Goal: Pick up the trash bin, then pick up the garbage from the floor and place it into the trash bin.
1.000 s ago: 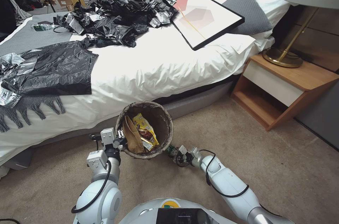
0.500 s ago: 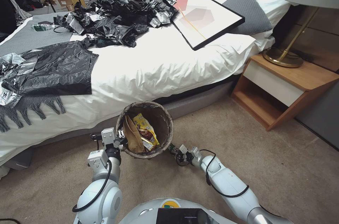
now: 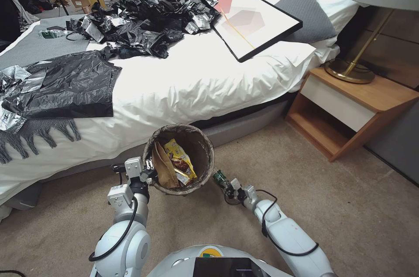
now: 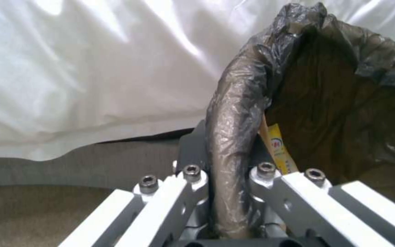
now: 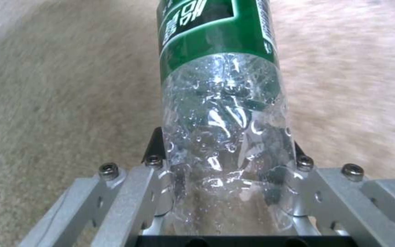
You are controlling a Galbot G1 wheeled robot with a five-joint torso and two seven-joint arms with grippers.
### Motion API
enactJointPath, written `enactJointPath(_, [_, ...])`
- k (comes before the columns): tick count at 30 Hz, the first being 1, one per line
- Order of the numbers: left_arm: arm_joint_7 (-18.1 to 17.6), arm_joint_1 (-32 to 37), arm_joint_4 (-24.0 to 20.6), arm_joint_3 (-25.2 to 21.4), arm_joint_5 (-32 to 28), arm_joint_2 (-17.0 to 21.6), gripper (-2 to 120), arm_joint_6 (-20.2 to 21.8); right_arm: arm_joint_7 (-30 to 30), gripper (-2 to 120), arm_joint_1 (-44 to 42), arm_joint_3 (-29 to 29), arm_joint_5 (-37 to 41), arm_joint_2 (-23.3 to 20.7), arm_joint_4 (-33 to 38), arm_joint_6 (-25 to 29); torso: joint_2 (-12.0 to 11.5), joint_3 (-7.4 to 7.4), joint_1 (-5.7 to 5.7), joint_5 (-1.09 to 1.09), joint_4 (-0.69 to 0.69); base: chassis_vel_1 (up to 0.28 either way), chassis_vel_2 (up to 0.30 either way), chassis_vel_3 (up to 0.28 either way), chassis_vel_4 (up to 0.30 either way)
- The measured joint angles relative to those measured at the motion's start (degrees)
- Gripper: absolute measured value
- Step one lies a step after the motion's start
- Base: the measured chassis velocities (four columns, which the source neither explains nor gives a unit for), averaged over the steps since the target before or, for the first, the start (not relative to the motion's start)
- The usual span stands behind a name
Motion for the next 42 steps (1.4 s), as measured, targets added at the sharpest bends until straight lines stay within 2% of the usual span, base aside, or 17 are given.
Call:
enactJointPath(4, [0.0,-0.1,-0.1,-0.1,-0.3,0.2,5,0.0,3.1,29,-3.3,2.2,2.6,-0.8,3.5,1.4,0.0,0.00,0.00,0.00,-0.01,0.000,0.000,0.000,0.000])
enactJointPath(6, [0.0,-0.2,-0.1,-0.1,-0.5,0.3,5,0.0,5.7,29,-7.6,5.9,5.7,-1.4,8.7,2.2,0.0,0.00,0.00,0.01,0.00,0.000,0.000,0.000,0.000])
enactJointPath(15, [0.0,-0.5,0.0,-0.1,-0.7,0.5,5,-0.1,9.3,29,-14.7,12.5,10.6,-1.8,17.9,6.2,0.0,0.00,0.00,0.00,-0.01,0.000,0.000,0.000,0.000])
enactJointPath(17, [0.0,-0.5,0.1,-0.2,-0.8,0.5,5,-0.1,10.5,29,-17.4,14.6,12.7,-1.6,22.7,8.2,0.0,0.00,0.00,0.00,0.01,0.000,0.000,0.000,0.000])
enactJointPath(18, [0.0,-0.5,0.1,-0.2,-0.8,0.5,5,-0.1,10.5,29,-17.4,14.6,12.7,-1.6,22.7,8.2,0.0,0.00,0.00,0.00,0.01,0.000,0.000,0.000,0.000])
enactJointPath(21, [0.0,-0.5,0.3,-0.1,-0.8,0.5,5,-0.1,11.0,29,-21.0,16.1,14.9,-1.4,31.9,10.3,0.0,0.00,0.00,0.00,0.01,0.000,0.000,0.000,0.000])
enactJointPath(22, [0.0,-0.5,0.3,-0.1,-0.8,0.5,5,-0.1,11.0,29,-21.0,16.1,14.9,-1.4,31.9,10.3,0.0,0.00,0.00,0.00,0.01,0.000,0.000,0.000,0.000])
enactJointPath(24, [0.0,-0.5,0.4,-0.1,-0.8,0.5,5,-0.1,11.3,29,-23.3,16.6,15.0,-1.3,38.4,10.9,0.0,0.00,0.00,-0.01,0.01,0.000,0.000,0.000,0.000])
enactJointPath(25, [0.0,-0.5,0.4,-0.1,-0.8,0.5,5,-0.1,11.3,29,-23.3,16.6,15.0,-1.3,38.4,10.9,0.0,0.00,0.00,-0.01,0.01,0.000,0.000,0.000,0.000])
enactJointPath(28, [0.0,-0.6,0.7,-0.1,-0.8,0.5,5,-0.1,12.3,29,-26.3,16.4,13.6,-1.1,46.5,11.8,0.0,0.00,0.00,-0.01,0.00,0.000,0.000,0.000,0.000])
enactJointPath(29, [0.0,-0.6,0.7,-0.1,-0.8,0.5,5,-0.1,12.3,29,-26.3,16.4,13.6,-1.1,46.5,11.8,0.0,0.00,0.00,-0.01,0.00,0.000,0.000,0.000,0.000])
enactJointPath(31, [0.0,-0.6,0.9,0.0,-0.7,0.5,5,-0.2,13.8,29,-28.2,15.4,11.5,-0.7,53.2,12.1,0.0,0.00,0.00,0.00,0.00,0.000,0.000,0.000,0.000])
enactJointPath(33, [0.0,-0.6,0.9,0.0,-0.7,0.5,5,-0.2,14.2,29,-28.8,15.1,10.6,-0.5,55.6,12.1,0.0,0.00,0.00,-0.01,0.00,0.000,0.000,0.000,0.000])
enactJointPath(34, [0.0,-0.6,1.0,0.1,-0.7,0.5,5,-0.3,14.6,29,-29.4,14.6,8.3,-0.3,59.0,12.3,0.0,0.00,0.00,-0.01,0.00,0.000,0.000,0.000,0.000])
enactJointPath(38, [0.0,-0.6,1.0,0.1,-0.7,0.5,5,-0.3,15.2,29,-29.9,13.4,3.9,0.2,63.4,13.3,0.0,0.00,0.00,-0.01,0.00,0.000,0.000,0.000,0.000])
enactJointPath(42, [0.0,-0.6,1.0,0.1,-0.7,0.5,5,-0.3,15.4,29,-30.1,12.4,3.1,0.2,64.9,13.3,0.0,-0.01,0.00,-0.01,0.00,0.000,0.000,0.000,0.000])
